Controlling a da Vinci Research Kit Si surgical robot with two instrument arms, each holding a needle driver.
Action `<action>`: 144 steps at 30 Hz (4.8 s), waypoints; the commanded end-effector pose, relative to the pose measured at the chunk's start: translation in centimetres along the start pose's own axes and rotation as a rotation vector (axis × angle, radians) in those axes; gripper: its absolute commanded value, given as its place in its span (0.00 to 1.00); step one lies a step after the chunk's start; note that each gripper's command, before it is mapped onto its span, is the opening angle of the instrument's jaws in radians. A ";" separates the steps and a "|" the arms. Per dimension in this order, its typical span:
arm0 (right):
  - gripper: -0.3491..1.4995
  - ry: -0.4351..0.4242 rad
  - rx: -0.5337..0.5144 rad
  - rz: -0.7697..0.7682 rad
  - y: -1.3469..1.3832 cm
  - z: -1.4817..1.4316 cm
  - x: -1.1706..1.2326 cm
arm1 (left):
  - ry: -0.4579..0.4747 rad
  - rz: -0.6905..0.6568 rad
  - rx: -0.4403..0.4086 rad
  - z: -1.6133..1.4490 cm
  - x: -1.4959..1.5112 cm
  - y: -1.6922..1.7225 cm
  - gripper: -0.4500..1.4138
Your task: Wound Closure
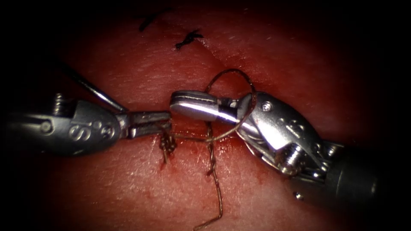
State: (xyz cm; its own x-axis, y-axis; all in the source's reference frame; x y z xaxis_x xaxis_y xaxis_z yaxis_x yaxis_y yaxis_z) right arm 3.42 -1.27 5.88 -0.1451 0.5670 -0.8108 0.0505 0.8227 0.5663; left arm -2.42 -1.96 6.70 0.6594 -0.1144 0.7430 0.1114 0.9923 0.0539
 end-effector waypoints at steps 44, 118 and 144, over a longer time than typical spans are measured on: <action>0.59 -1.016 0.771 -0.340 -0.86 0.29 -0.57 | 0.162 0.130 0.059 0.41 -0.06 -0.87 0.00; 0.31 -1.108 0.756 -0.351 -0.83 0.21 -0.46 | 0.131 0.102 -0.025 0.55 0.01 -0.82 0.00; 0.00 -1.179 0.754 -0.343 -0.72 0.13 -0.48 | 0.128 0.109 -0.021 0.45 0.03 -0.95 0.00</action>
State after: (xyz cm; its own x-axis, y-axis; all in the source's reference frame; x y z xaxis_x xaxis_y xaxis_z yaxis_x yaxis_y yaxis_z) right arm 3.50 -2.15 5.81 0.6110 -0.2526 -0.7502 0.7317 0.5419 0.4134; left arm -2.77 -2.90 6.93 0.7582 -0.0121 0.6519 0.0477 0.9982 -0.0370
